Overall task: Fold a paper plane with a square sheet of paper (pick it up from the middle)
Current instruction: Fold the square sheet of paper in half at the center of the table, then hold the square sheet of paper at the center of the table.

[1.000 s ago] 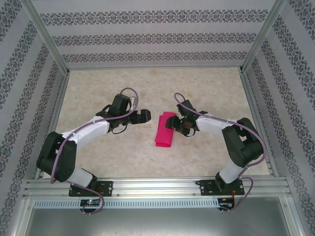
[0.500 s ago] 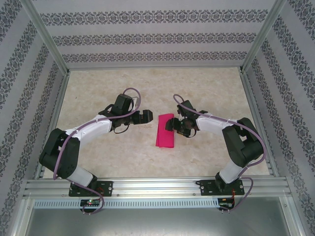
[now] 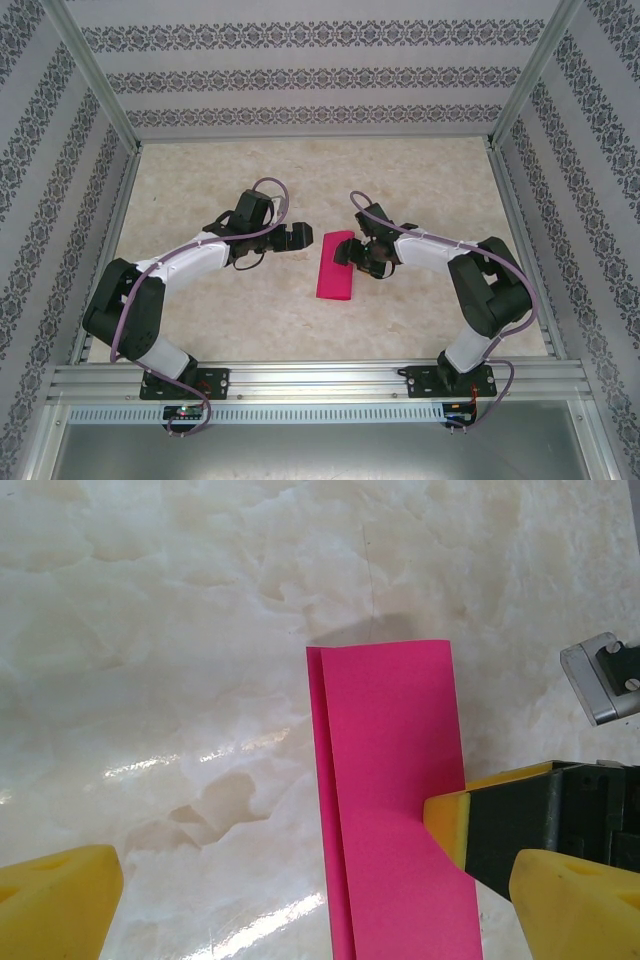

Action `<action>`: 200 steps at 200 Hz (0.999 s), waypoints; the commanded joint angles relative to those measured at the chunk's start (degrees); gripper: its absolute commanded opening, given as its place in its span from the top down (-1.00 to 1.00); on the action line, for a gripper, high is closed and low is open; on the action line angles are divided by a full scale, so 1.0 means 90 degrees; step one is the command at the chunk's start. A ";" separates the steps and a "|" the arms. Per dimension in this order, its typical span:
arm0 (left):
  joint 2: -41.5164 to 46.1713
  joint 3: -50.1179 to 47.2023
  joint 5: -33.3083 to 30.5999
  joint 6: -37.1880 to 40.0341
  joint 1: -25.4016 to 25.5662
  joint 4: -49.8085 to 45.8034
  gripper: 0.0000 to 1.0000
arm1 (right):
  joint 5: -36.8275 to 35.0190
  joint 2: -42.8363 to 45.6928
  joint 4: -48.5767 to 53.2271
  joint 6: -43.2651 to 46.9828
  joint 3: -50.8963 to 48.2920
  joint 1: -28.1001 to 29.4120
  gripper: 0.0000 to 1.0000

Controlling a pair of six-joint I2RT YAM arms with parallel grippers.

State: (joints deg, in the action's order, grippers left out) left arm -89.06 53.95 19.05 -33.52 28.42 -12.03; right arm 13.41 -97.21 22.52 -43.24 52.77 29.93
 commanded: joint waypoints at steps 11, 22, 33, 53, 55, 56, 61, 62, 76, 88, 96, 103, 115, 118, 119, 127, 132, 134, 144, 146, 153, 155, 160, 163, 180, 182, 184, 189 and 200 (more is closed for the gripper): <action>-0.0072 0.0135 0.0075 -0.0001 0.0087 0.0161 -1.00 | -0.0318 -0.0397 0.0175 -0.0126 0.0196 0.0113 -0.51; -0.0073 0.0135 0.0087 0.0011 0.0088 0.0162 -1.00 | -0.0381 -0.0439 0.0248 -0.0164 0.0234 0.0140 -0.52; -0.0076 0.0133 0.0109 0.0021 0.0088 0.0160 -1.00 | -0.0487 -0.0440 0.0300 -0.0213 0.0233 0.0170 -0.52; -0.0075 0.0114 0.0091 0.0033 0.0087 0.0156 -1.00 | -0.0474 -0.0495 0.0331 -0.0154 0.0266 0.0209 -0.54; -0.0068 0.0110 0.0086 0.0038 0.0085 0.0153 -1.00 | -0.0474 -0.0504 0.0349 -0.0136 0.0273 0.0216 -0.54; -0.0072 0.0109 0.0088 0.0035 0.0089 0.0154 -1.00 | -0.0474 -0.0511 0.0359 -0.0131 0.0281 0.0218 -0.54; -0.0071 0.0109 0.0090 0.0035 0.0089 0.0164 -1.00 | -0.0479 -0.0539 0.0401 -0.0101 0.0308 0.0228 -0.54; -0.0073 0.0109 0.0091 0.0039 0.0086 0.0164 -1.00 | -0.0482 -0.0543 0.0409 -0.0099 0.0318 0.0229 -0.54; -0.0082 0.0091 0.0101 0.0021 0.0085 0.0177 -1.00 | -0.0466 -0.0598 0.0423 -0.0068 0.0371 0.0263 -0.56; -0.0090 0.0108 0.0138 0.0017 0.0093 0.0185 -1.00 | -0.0448 -0.0658 0.0446 -0.0131 0.0410 0.0263 -0.57; -0.0093 0.0103 0.0139 0.0022 0.0089 0.0179 -1.00 | -0.0478 -0.0667 0.0451 -0.0176 0.0408 0.0277 -0.57; -0.0085 0.0116 0.0134 0.0028 0.0085 0.0182 -1.00 | -0.0510 -0.0673 0.0445 -0.0221 0.0409 0.0287 -0.58; -0.0085 0.0110 0.0139 0.0023 0.0085 0.0192 -1.00 | -0.0499 -0.0694 0.0417 -0.0230 0.0415 0.0286 -0.59; -0.0099 0.0114 0.0147 0.0023 0.0091 0.0201 -1.00 | -0.0496 -0.0703 0.0425 -0.0224 0.0425 0.0287 -0.59; -0.0097 0.0116 0.0148 0.0023 0.0092 0.0203 -1.00 | -0.0505 -0.0703 0.0426 -0.0219 0.0425 0.0292 -0.59; -0.0097 0.0111 0.0158 0.0022 0.0089 0.0195 -0.99 | -0.0531 -0.0743 0.0486 -0.0192 0.0468 0.0295 -0.59; -0.0112 0.0116 0.0163 0.0023 0.0089 0.0194 -0.99 | -0.0550 -0.0777 0.0543 -0.0155 0.0507 0.0296 -0.58; -0.0107 0.0115 0.0175 0.0023 0.0093 0.0199 -0.98 | -0.0561 -0.0792 0.0566 -0.0141 0.0517 0.0297 -0.58; -0.0124 0.0120 0.0195 0.0029 0.0092 0.0195 -0.97 | -0.0617 -0.0866 0.0720 -0.0084 0.0605 0.0311 -0.58; -0.0124 0.0119 0.0197 0.0025 0.0088 0.0195 -0.97 | -0.0639 -0.0873 0.0747 -0.0079 0.0614 0.0315 -0.58; -0.0140 0.0124 0.0214 0.0023 0.0086 0.0177 -0.95 | -0.0692 -0.0911 0.0813 -0.0094 0.0631 0.0326 -0.59; -0.0143 0.0122 0.0219 0.0028 0.0084 0.0180 -0.95 | -0.0704 -0.0916 0.0826 -0.0102 0.0638 0.0326 -0.59; -0.0142 0.0114 0.0225 0.0018 0.0086 0.0184 -0.95 | -0.0709 -0.0940 0.0837 -0.0130 0.0643 0.0326 -0.59; -0.0138 0.0112 0.0227 0.0019 0.0084 0.0176 -0.94 | -0.0704 -0.0954 0.0838 -0.0142 0.0632 0.0326 -0.59; -0.0127 0.0108 0.0234 0.0004 0.0097 0.0202 -0.93 | -0.0646 -0.1015 0.0797 -0.0067 0.0647 0.0345 -0.58; -0.0125 0.0106 0.0229 0.0004 0.0097 0.0201 -0.93 | -0.0661 -0.1020 0.0805 -0.0053 0.0649 0.0351 -0.58; -0.0125 0.0108 0.0233 0.0006 0.0097 0.0196 -0.93 | -0.0680 -0.1019 0.0827 -0.0045 0.0657 0.0354 -0.58; -0.0124 0.0101 0.0237 0.0002 0.0101 0.0196 -0.93 | -0.0736 -0.1038 0.0879 -0.0030 0.0673 0.0355 -0.58; -0.0124 0.0089 0.0227 -0.0013 0.0102 0.0206 -0.93 | -0.0806 -0.1056 0.0951 -0.0015 0.0695 0.0351 -0.59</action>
State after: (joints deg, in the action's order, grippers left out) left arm -89.56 53.95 20.29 -33.54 28.64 -11.84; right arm 8.64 -102.19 31.03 -44.64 60.05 32.27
